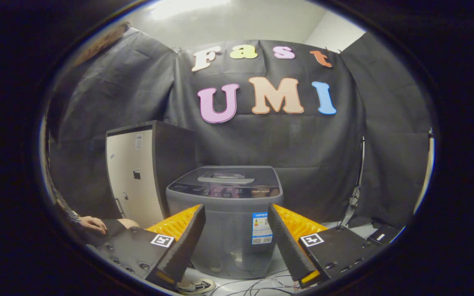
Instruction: Put the clothes into the washing machine and then close the washing machine lid.
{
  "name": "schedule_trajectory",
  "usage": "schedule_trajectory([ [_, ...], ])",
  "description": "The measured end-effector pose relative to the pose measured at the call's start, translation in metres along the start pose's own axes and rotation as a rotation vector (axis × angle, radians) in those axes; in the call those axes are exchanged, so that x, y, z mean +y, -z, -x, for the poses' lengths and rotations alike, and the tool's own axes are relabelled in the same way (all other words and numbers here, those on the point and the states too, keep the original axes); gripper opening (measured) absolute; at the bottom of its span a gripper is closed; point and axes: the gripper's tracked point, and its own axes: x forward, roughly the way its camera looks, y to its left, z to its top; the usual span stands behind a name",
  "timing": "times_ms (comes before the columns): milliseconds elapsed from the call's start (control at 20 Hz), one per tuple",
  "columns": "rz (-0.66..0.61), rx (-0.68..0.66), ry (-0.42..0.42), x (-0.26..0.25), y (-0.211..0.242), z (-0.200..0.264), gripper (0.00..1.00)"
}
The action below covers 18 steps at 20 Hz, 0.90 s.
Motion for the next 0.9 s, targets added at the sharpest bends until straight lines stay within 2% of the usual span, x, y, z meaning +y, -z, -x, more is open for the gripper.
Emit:
schedule_trajectory([
  [900,-0.001,0.003,0.002,-0.0031,0.0054,0.0019,0.95],
])
